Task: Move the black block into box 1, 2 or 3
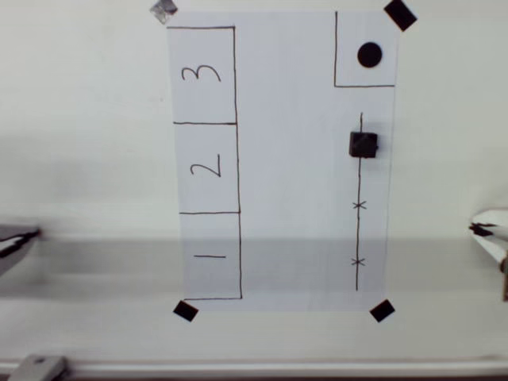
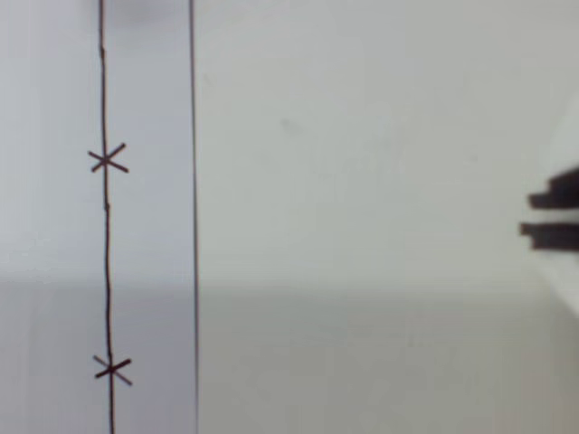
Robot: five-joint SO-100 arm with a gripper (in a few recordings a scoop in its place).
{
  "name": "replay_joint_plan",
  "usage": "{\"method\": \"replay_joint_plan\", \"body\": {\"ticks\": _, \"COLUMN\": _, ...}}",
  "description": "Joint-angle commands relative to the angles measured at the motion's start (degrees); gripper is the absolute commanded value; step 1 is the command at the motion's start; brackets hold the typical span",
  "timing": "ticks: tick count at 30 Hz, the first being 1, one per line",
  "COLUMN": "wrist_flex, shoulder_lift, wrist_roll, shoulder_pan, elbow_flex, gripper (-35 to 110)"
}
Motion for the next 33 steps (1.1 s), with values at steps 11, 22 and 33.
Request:
{"method": "replay_joint_plan", "body": {"ticks": 11, "wrist_flex": 1.1, "shoulder_lift": 0.1, "wrist_roll": -0.3, "shoulder_pan": 0.0, "elbow_flex": 0.6, "gripper": 0}}
{"method": "replay_joint_plan", "body": {"ticks": 22, "wrist_flex": 1.1, "shoulder_lift": 0.1, "wrist_roll": -0.3, "shoulder_pan": 0.0, "elbow_flex": 0.6, "gripper": 0}}
{"method": "replay_joint_plan", "body": {"ticks": 33, "wrist_flex": 1.1, "shoulder_lift": 0.1, "wrist_roll": -0.3, "shoulder_pan": 0.3, "elbow_flex": 0.6, "gripper": 1}}
